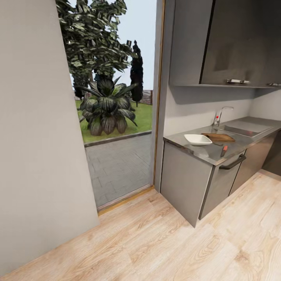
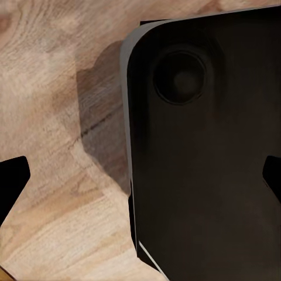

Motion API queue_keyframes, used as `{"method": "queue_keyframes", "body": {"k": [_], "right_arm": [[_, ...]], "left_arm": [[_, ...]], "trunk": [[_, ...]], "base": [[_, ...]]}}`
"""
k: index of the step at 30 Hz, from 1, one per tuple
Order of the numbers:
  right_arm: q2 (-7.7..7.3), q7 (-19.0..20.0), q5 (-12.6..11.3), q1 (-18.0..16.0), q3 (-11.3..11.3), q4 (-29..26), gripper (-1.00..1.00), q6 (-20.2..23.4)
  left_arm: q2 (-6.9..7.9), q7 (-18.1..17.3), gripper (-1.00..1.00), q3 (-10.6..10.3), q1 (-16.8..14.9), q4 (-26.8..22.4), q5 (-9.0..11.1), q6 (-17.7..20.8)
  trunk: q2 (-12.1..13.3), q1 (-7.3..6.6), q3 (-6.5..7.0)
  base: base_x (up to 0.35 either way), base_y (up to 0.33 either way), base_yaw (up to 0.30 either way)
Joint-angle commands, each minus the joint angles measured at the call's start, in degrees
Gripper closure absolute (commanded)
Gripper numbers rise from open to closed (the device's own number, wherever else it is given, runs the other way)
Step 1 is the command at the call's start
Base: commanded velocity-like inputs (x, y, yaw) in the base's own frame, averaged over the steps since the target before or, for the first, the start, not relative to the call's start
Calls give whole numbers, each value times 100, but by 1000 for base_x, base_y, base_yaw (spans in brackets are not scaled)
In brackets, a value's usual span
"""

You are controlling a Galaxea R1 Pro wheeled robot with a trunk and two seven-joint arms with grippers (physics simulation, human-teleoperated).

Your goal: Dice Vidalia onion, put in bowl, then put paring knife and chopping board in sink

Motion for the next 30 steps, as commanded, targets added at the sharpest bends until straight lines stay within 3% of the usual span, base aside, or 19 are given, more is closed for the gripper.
{"method": "queue_keyframes", "body": {"k": [1, 30], "right_arm": [[0, -27, 18, 3, 31, -9, -100, -1], [-4, -27, 18, 3, 27, -16, -100, -4]], "left_arm": [[1, 12, -100, -5, 3, -9, -25, -9], [1, 12, -100, -4, 3, -9, -23, -9]], "trunk": [[-2, 0, -3], [-2, 0, -3]], "base": [[0, 0, 0], [0, 0, 0]]}}
